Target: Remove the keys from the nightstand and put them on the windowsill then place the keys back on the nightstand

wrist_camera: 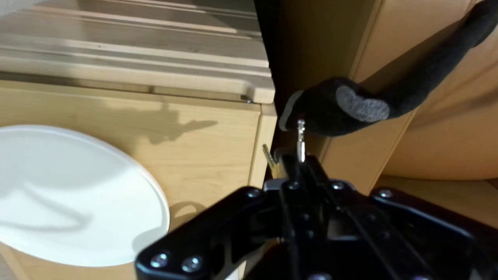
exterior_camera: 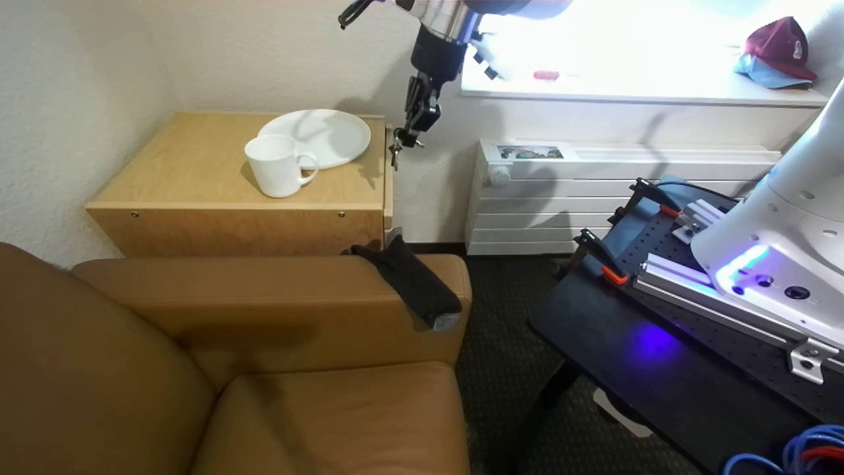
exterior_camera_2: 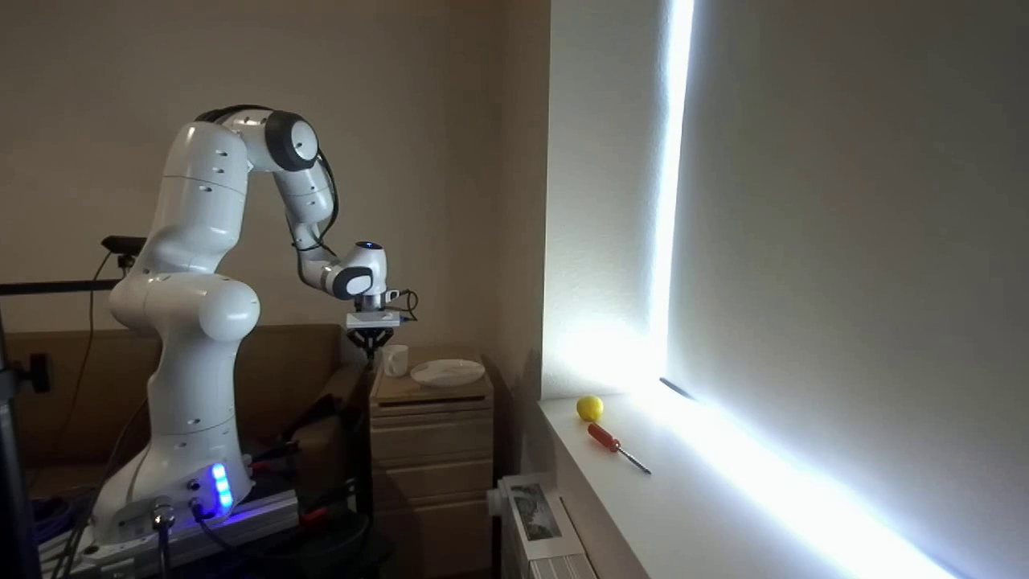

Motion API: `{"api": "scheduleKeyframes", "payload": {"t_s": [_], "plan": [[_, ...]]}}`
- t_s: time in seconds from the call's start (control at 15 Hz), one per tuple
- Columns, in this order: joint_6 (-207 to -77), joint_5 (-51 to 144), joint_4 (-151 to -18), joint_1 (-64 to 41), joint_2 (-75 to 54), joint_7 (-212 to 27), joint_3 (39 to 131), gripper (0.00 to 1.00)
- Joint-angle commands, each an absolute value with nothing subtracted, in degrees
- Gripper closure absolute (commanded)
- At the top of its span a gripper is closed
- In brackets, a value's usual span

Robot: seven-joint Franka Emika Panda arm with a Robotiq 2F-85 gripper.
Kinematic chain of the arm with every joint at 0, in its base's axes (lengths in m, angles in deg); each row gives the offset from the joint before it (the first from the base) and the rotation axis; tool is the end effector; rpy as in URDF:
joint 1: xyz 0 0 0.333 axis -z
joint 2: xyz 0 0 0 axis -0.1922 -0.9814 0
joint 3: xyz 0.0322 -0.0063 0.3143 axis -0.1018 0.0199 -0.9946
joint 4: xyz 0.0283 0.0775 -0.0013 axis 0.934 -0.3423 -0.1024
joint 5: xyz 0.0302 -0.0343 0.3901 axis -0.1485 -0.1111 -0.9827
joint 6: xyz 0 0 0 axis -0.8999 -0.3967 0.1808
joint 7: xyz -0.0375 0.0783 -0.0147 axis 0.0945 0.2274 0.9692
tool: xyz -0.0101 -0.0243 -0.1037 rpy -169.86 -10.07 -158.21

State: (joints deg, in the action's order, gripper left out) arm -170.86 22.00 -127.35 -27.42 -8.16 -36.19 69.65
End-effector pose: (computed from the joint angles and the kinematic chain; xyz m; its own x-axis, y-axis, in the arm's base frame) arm 0.4795 0.2302 0.2477 0.4930 0.8153 0.3037 0.8543 -0.5198 0.0086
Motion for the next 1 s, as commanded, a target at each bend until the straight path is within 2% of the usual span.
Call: {"api": "scheduleKeyframes", "payload": {"t_s": [0.0,0.2,0.27,0.4,0.93], "plan": [[-173.0,27.1,-126.3,-22.9,-10.0,-41.0,64.9,0.93],[-174.8,29.4,-124.3,-22.5,-12.9,-44.1,64.1,0.93],[-174.2,30.5,-124.0,-22.6,-13.8,-43.9,64.9,0.98],[-175.5,36.6,-122.2,-24.3,-16.9,-49.5,67.8,0.98],[-177.2,49.9,-111.3,-25.6,-27.7,-68.9,70.4,0.98]]}}
